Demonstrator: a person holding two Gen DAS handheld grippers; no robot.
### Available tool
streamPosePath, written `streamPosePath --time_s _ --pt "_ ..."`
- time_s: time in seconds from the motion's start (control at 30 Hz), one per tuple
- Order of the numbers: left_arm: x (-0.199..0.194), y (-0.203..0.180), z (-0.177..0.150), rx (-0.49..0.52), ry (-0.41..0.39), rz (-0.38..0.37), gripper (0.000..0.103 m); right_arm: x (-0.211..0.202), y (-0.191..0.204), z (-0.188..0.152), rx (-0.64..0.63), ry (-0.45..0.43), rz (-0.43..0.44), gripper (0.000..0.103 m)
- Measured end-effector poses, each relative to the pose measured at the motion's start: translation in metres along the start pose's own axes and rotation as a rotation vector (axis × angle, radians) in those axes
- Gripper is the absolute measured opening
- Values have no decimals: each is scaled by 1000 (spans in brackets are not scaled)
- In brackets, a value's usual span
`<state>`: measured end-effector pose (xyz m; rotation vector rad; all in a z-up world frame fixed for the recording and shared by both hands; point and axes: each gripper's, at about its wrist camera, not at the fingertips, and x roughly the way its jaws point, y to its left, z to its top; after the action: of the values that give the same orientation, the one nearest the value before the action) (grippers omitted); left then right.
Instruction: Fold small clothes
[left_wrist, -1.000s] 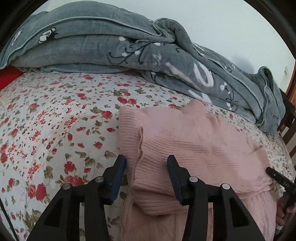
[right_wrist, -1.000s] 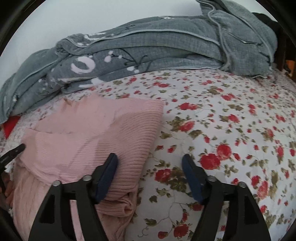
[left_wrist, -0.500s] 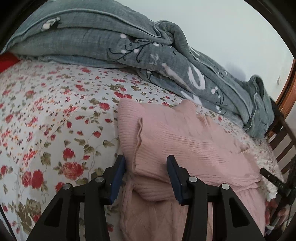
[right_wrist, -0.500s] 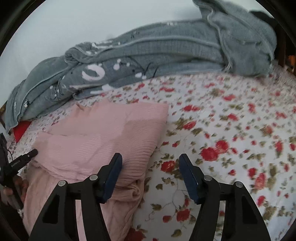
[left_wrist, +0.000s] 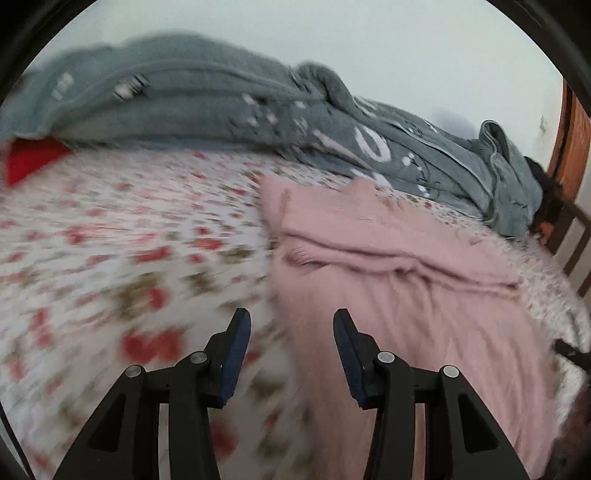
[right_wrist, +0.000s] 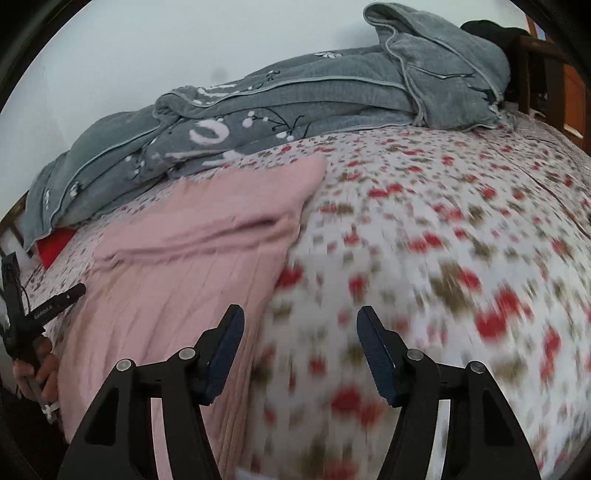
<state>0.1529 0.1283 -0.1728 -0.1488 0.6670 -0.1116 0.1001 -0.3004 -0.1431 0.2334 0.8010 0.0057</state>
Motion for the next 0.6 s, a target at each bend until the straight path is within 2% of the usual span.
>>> streamPosePath --time_s 0.1,0.2,0.43,0.6 --pt "-33 13 -21 -50 -25 -47 51 -22 7 -24 -28 3 27 63" --pt "-53 27 -38 -119 3 -111 54 -39 21 -53 -101 14 30 63" --pt "-92 24 -86 -147 36 -129 56 -62 52 -103 -254 -66 44 63" --pt "-108 18 -110 -151 35 -150 56 -56 52 -122 -261 -81 57 62"
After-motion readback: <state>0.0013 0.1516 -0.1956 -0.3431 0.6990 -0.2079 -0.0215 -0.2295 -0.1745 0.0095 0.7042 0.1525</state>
